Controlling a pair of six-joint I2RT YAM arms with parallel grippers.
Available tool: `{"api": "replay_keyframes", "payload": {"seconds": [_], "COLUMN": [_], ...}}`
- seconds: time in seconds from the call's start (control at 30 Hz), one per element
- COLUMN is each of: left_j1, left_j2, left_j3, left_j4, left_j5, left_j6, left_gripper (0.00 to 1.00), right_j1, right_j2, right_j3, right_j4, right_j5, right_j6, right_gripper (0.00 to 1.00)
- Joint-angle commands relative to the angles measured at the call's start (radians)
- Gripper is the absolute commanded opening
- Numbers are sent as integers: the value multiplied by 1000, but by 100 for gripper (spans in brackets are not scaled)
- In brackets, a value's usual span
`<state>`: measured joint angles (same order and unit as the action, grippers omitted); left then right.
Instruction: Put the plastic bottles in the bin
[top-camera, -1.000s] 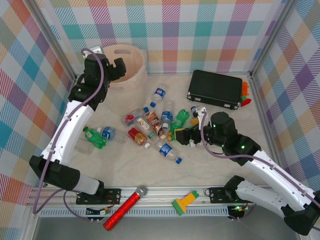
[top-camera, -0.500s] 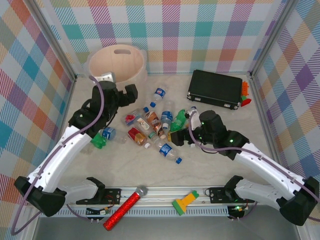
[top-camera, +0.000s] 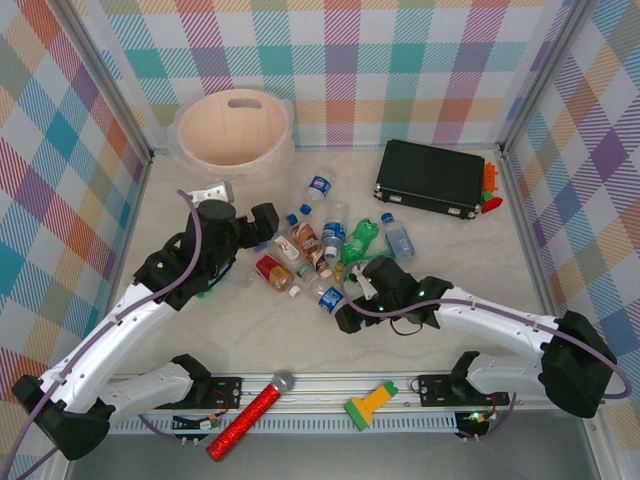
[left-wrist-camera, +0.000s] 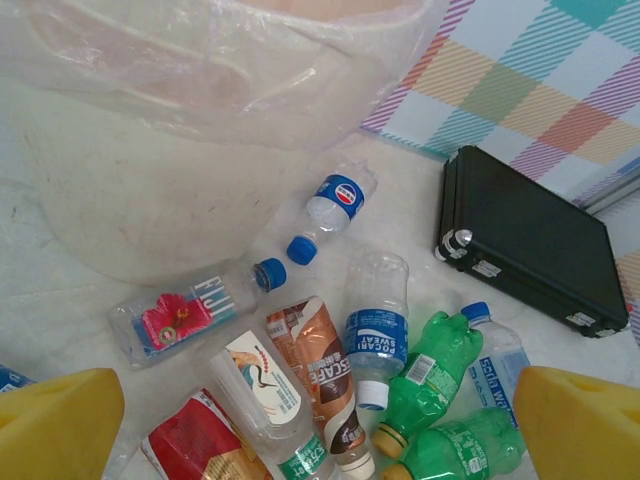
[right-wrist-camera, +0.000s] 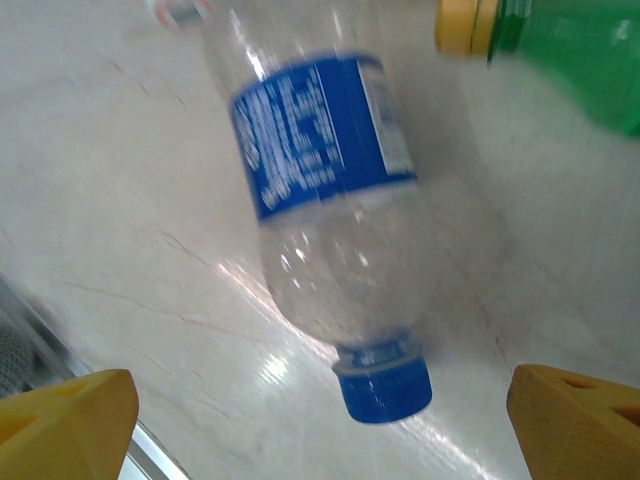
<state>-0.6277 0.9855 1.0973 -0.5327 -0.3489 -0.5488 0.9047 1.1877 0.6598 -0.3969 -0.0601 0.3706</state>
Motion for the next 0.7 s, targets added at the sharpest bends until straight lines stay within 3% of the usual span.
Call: {"api": "replay_keyframes", "payload": {"seconds": [0.0,0.17,0.37,0.67], "left_j1": [-10,-12,-12,-12], "left_j2": [-15,-17,-35,-53], "left_j3": [-16,-20,-28,-36], "left_j4": [-11,-24,-41,-46], "left_j5": [-4,-15,-22,-27], "left_j6": [-23,-21,-23,-33], "left_gripper": [99,100,100,100], "right_j1": [19,43,45,52], "right_j2": [24,80,193,202], "right_j3": [-19,-14,31,-5], "right_j4": [32,72,67,123], "right_j5": [17,21,15,1], "right_j6": [33,18,-36,-58], "right_gripper": [95,94,79,57]}}
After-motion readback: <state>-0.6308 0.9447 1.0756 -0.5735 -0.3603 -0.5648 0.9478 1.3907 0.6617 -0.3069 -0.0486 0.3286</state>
